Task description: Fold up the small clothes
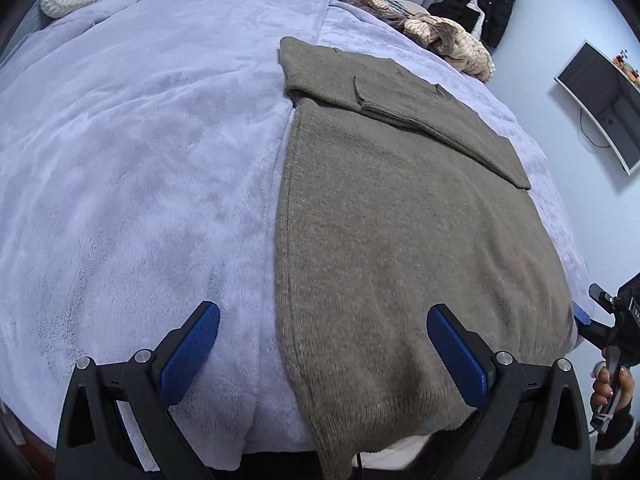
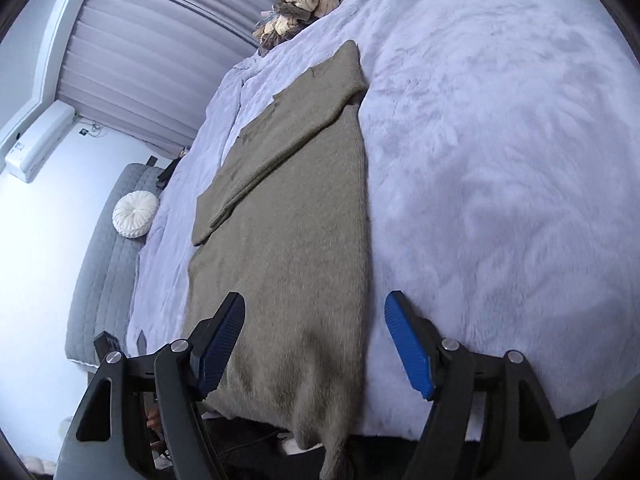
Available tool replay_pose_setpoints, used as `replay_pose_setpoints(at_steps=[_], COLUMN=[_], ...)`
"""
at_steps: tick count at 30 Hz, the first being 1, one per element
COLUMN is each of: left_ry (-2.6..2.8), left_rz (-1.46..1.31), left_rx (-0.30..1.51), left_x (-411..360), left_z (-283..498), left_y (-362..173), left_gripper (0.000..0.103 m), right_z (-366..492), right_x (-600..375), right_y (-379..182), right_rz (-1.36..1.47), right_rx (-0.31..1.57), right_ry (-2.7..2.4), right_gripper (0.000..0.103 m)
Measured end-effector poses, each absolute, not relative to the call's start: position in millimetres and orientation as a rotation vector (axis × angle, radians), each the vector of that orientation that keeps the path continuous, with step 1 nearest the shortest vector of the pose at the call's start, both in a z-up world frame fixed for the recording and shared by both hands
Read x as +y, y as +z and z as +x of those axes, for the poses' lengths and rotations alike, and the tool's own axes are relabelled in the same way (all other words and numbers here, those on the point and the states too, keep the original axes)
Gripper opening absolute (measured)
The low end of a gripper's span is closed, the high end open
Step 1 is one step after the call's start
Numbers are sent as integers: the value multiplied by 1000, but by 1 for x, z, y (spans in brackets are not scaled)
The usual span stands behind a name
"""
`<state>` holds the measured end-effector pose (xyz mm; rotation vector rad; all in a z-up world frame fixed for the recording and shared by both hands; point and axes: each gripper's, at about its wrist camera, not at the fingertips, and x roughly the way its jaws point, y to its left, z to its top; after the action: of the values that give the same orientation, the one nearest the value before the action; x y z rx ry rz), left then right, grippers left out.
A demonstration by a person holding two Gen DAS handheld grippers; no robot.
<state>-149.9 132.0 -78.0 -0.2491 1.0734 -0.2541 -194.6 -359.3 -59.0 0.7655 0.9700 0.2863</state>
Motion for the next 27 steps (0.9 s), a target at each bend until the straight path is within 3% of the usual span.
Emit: replay_pose_setpoints(at_steps=[17,27], left_ry=[-401,-403], left_rz=[-147,-296], left_rx=[1175,1148], left_x=[98,100], left_z=[-185,-181], left_y=[-91,-85], left_gripper=[103,103], right_z=[-223,-219], right_x=[-295,-279], right_y=[-83,-90], right_rz=[782,791], right_rx=[1046,1077], right_ry=[630,683], right_gripper=[77,78])
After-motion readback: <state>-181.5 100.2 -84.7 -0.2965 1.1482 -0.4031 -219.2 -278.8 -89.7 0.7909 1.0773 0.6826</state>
